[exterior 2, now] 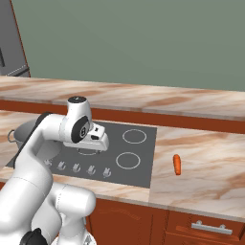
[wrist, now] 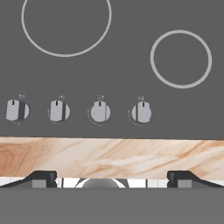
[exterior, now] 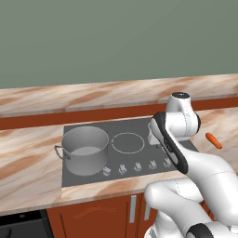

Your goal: Turn on the burner for the pot on the stove. Wait thirty seconds for the pot to heat up. Then add the carrot to the pot.

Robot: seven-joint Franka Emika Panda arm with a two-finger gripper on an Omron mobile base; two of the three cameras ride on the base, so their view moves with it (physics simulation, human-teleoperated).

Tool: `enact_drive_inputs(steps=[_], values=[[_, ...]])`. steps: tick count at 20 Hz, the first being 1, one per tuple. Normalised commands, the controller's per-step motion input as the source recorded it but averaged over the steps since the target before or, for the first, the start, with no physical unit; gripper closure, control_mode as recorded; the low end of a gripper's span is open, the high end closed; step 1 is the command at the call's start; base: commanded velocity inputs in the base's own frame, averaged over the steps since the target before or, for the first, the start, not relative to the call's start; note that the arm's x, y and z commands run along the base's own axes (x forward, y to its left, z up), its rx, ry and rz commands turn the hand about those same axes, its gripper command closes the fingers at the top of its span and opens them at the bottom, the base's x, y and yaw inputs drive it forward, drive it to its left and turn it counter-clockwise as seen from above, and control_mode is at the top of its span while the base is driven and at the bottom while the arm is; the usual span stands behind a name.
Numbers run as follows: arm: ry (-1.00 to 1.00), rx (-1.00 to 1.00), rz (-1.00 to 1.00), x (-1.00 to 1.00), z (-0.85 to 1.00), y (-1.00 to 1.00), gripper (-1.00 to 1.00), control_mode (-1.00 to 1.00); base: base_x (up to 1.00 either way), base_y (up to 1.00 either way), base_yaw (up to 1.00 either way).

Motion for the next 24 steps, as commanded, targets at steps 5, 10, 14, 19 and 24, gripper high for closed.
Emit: enact_drive_inputs(steps=[5,10,14,19,24], values=[[0.0,0.0,0.0,0.0,0.0,0.0,-1.0,-1.0,0.0,0.0,0.0],[0.0,0.0,0.0,0.0,0.0,0.0,-1.0,-1.0,0.0,0.0,0.0],[0.0,0.0,0.0,0.0,0.0,0.0,-1.0,-1.0,0.0,0.0,0.0],[0.0,0.0,0.0,0.0,0.0,0.0,-1.0,-1.0,0.0,0.0,0.0],[0.0,0.0,0.0,0.0,0.0,0.0,-1.0,-1.0,0.0,0.0,0.0]])
